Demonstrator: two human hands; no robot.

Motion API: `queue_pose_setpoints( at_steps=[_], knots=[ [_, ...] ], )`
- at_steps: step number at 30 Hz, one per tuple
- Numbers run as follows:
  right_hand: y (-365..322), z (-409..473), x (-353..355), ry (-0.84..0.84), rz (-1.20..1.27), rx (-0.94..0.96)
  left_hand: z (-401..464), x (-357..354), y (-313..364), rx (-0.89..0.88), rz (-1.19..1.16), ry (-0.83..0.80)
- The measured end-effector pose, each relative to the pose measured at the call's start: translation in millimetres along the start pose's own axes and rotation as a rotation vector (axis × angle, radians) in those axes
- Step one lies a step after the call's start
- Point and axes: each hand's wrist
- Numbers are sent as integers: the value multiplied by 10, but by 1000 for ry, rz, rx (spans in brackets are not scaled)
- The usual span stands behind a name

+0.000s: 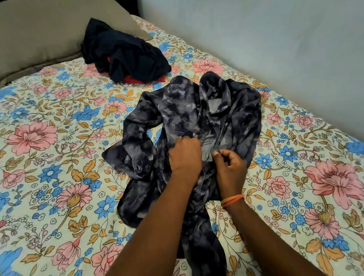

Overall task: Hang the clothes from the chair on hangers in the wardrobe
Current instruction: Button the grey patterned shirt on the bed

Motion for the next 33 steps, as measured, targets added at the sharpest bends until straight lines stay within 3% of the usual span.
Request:
queue_pose_setpoints(
  at_steps=[6,13,18,25,33],
  knots=[
    [-50,-58,-3,-3,-77,22,114,3,-97,74,-372,-50],
    [-112,-459,-28,-40,-143,231,-382,-287,-263,-175,-611,38],
    [-161,-755,4,-69,-85,228,-655,-505,-404,-194,-800,18],
    [-311,-794,-17,16,-7,88,-754,-504,-432,-202,-969,20],
    [-235,-856,-4,-89,-106,145,-801,-492,-382,-152,-925,71]
  ],
)
Point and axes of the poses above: each hand's wrist, its own z-axis towards the middle knuckle, its own x-axis out of the back of the hand, y = z × x, and after that the axes turned 13 degrees about -y, right-handed
